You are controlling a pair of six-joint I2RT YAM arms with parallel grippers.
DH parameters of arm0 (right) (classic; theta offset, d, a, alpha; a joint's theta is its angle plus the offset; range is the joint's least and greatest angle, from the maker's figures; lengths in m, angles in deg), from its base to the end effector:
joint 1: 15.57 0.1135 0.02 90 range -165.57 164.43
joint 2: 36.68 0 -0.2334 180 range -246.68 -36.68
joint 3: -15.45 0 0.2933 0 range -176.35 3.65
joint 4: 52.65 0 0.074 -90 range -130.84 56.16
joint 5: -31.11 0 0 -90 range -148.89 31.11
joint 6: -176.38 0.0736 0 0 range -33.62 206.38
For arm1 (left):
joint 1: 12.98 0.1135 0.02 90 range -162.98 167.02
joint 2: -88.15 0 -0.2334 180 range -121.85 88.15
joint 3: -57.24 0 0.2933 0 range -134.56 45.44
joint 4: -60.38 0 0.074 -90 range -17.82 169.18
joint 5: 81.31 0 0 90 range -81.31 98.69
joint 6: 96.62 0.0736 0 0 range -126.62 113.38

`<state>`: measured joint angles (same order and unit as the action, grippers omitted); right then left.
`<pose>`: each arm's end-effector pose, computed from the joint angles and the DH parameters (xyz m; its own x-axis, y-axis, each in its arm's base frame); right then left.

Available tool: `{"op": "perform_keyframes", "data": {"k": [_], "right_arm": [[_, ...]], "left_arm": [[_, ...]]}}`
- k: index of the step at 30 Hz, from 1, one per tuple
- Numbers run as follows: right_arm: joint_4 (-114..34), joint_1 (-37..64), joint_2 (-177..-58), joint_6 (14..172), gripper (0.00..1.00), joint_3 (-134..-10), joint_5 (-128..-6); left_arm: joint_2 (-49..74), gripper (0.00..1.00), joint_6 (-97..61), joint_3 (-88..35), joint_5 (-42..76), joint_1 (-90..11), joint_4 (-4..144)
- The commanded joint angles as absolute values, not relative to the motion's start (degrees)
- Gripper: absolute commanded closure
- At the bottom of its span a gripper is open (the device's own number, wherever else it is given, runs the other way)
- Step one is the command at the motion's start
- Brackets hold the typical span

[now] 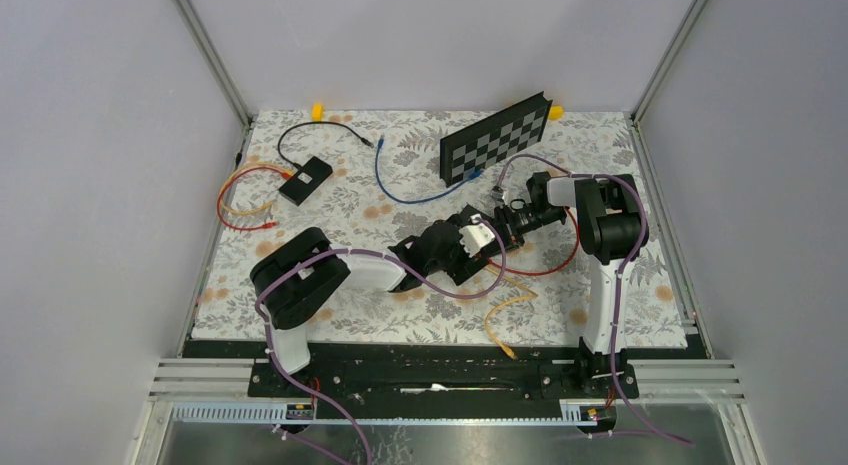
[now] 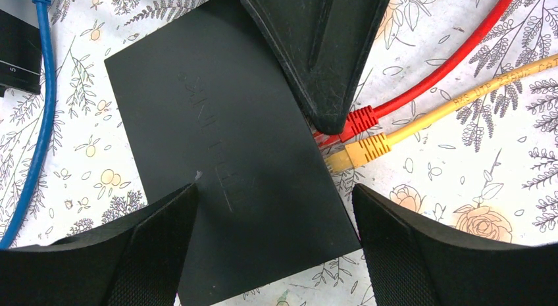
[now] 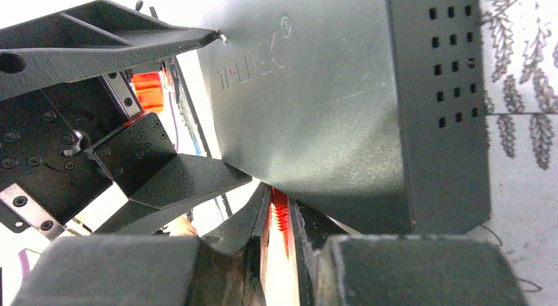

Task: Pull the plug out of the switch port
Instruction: Pull the connector from the switch port.

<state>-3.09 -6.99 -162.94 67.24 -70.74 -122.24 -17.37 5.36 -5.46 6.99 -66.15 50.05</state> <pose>0.3691 0.1222 0.0059 -0.9103 -0.2861 -0.2991 -0.3928 0.3693 0.8422 0.2547 -0.3365 0.0598 -0.1520 0.5491 -0.8218 0.8348 0.5165 0.1907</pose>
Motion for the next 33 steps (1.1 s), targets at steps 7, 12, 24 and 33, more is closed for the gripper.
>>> {"op": "perform_keyframes", "data": {"k": [7, 12, 24, 33], "right_arm": [[-7.58, -6.69, -163.12, 70.16, 1.0, -69.08, -119.03], [-4.36, -6.69, -162.31, 66.94, 1.0, -70.68, -118.26], [-3.25, -6.69, -162.6, 66.41, 1.0, -70.61, -120.58], [-3.34, -6.69, -163.03, 65.02, 1.0, -70.8, -117.89]], "left_arm": [[-18.35, 0.13, 3.15, -5.6, 6.68, -64.86, 55.14], [-18.36, 0.13, 3.25, -5.43, 6.69, -64.67, 55.0], [-17.66, 0.13, 2.87, -5.24, 6.84, -64.37, 54.95], [-17.65, 0.13, 2.95, -5.0, 7.19, -63.99, 54.65]]}}
